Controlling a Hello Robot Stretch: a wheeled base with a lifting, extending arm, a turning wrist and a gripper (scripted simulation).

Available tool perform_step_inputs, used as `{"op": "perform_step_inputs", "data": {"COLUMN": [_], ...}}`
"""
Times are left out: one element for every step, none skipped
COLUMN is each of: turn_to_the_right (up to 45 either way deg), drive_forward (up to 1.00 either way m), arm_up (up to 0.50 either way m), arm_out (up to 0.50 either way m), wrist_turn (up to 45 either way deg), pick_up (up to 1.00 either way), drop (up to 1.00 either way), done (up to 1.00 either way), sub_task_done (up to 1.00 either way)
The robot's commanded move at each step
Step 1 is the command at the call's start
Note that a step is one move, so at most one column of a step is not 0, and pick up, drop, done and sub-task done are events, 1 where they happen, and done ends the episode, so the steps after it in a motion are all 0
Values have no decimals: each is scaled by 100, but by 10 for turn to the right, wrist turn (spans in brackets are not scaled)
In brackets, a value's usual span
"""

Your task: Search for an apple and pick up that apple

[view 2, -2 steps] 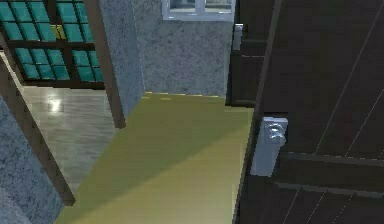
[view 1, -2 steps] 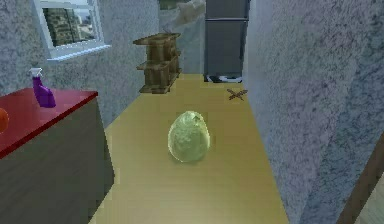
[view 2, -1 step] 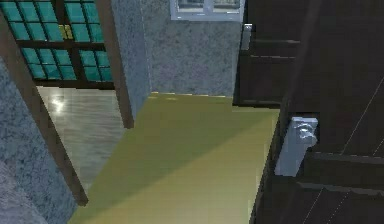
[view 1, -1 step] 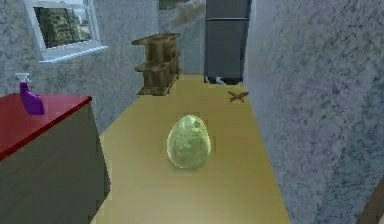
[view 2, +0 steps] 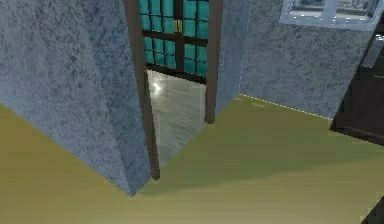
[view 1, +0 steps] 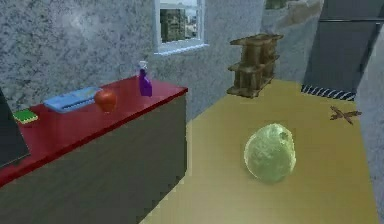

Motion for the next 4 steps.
{"op": "perform_step_inputs", "data": {"turn_to_the_right": [0, -450, -450, -270], "drive_forward": [30, 0, 0, 0], "arm_up": [0, 0, 0, 0], "arm_out": [0, 0, 0, 0], "wrist_turn": [0, 0, 0, 0], "pick_up": [0, 0, 0, 0], "drop": [0, 0, 0, 0], "done": [0, 0, 0, 0], "sub_task_done": [0, 0, 0, 0]}}
